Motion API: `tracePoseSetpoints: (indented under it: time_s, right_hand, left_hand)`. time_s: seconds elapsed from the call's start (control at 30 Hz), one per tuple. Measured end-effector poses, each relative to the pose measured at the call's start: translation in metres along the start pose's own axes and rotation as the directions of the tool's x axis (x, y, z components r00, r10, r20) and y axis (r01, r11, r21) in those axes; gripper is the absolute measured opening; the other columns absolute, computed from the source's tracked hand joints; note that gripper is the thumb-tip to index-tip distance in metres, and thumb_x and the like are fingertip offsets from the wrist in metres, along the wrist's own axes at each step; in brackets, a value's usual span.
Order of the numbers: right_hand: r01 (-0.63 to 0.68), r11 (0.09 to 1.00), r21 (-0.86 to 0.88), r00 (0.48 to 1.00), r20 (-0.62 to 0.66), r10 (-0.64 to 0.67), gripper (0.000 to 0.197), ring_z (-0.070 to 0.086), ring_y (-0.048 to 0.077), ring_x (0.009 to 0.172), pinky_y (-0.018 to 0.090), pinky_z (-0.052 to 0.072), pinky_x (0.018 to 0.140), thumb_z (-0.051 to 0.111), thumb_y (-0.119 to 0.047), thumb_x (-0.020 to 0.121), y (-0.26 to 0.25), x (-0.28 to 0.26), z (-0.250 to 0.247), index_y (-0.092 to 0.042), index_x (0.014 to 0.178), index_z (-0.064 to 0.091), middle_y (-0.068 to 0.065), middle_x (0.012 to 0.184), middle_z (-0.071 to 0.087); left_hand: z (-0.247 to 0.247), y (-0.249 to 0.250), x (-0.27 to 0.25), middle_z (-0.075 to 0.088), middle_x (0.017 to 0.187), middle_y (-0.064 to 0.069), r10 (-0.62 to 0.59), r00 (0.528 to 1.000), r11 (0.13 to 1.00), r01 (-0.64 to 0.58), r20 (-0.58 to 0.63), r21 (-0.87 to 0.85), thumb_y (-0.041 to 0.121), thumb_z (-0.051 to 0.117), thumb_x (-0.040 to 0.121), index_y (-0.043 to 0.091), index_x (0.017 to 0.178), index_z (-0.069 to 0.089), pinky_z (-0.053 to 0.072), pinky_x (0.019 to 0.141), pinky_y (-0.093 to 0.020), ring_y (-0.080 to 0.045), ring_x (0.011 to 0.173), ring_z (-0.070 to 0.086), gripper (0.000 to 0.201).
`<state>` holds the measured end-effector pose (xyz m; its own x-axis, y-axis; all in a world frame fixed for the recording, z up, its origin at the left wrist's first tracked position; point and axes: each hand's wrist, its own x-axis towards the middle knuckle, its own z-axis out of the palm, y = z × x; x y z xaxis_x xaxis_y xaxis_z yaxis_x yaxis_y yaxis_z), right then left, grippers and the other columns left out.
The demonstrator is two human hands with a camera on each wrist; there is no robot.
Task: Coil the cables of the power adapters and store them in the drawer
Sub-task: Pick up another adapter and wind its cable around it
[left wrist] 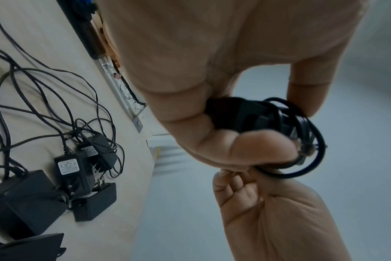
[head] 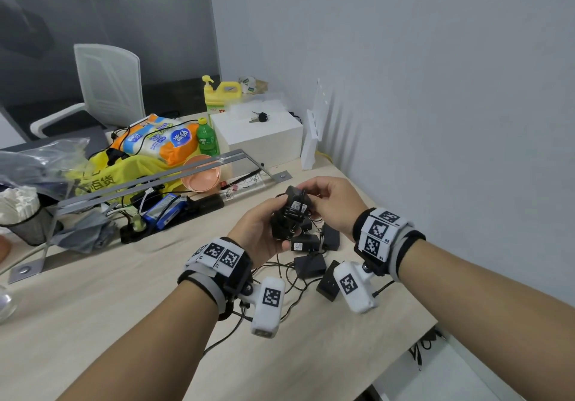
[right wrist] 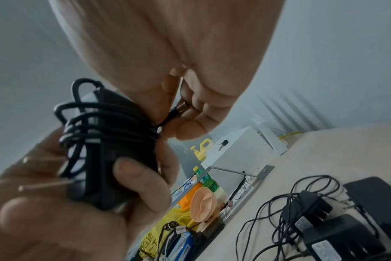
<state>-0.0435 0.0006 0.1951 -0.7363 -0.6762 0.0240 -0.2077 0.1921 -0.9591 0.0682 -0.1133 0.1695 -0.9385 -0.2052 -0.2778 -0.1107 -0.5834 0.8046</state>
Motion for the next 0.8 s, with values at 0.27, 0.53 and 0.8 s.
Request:
tracePoseSetpoints:
  time_s: [0.27,0.53,0.8]
  right_hand:
    - [-0.042,0.991,0.131,0.998,-0.048,0.048,0.018,0.07,0.011,0.068,0.023,0.054,0.059,0.062,0.002,0.089,0.004,0.001,0.0,-0.012,0.094,0.073,0.002,0.084,0.073]
    - [-0.058,0.998,-0.009,0.998,0.013,0.058,0.03,0.066,0.006,0.063,0.024,0.053,0.059,0.059,0.001,0.088,0.003,0.005,-0.003,-0.023,0.096,0.075,0.0,0.078,0.073]
    - [-0.146,0.982,-0.117,0.969,-0.215,0.119,0.02,0.068,0.022,0.055,0.027,0.055,0.05,0.062,-0.01,0.081,-0.004,0.009,0.001,-0.022,0.075,0.076,0.004,0.067,0.073]
  left_hand:
    - [0.003,-0.005,0.006,0.059,0.109,-0.017,0.166,0.986,0.985,-0.166,0.014,0.051,0.013,0.076,0.077,0.015,0.132,0.042,0.056,0.062,-0.034,-0.024,0.08,0.066,0.065]
    - [0.004,-0.005,0.009,0.058,0.118,-0.013,0.254,0.967,0.944,-0.242,-0.027,0.225,0.0,0.063,0.084,0.02,0.129,0.05,0.059,0.077,-0.045,-0.036,0.091,0.067,0.051]
    - [0.014,-0.008,0.008,0.048,0.128,0.013,0.388,0.917,0.734,-0.367,0.091,0.572,0.018,0.072,0.083,0.027,0.152,0.01,0.053,0.077,-0.016,0.005,0.098,0.064,0.093]
